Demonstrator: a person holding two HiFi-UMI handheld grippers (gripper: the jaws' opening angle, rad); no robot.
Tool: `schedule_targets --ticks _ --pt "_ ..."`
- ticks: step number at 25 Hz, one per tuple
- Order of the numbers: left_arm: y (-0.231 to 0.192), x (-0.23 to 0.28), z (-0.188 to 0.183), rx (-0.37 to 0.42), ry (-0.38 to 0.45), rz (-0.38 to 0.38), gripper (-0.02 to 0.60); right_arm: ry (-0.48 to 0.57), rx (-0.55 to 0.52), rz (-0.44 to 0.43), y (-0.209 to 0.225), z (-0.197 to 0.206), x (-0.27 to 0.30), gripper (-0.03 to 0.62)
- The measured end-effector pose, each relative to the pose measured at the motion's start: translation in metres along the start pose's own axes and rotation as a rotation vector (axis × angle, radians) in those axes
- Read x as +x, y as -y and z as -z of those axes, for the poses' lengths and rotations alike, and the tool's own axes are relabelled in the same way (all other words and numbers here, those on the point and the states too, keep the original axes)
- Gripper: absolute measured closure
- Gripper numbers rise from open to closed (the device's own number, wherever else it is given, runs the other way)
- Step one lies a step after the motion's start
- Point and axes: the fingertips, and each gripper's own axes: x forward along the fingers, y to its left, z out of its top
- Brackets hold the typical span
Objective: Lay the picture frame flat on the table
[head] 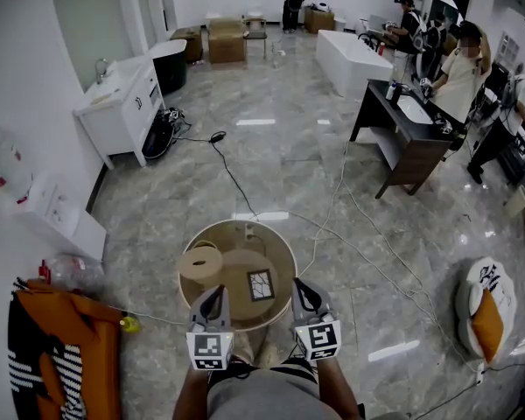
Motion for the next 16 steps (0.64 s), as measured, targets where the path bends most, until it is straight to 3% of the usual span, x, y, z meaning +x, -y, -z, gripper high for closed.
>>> schedule_targets --ticks 16 --pt "0.0006 -0.0061 0.0023 0.003 0.007 0.005 0.565 0.001 -0.002 0.0 -0.0066 0.0022 -0.0049 0.595"
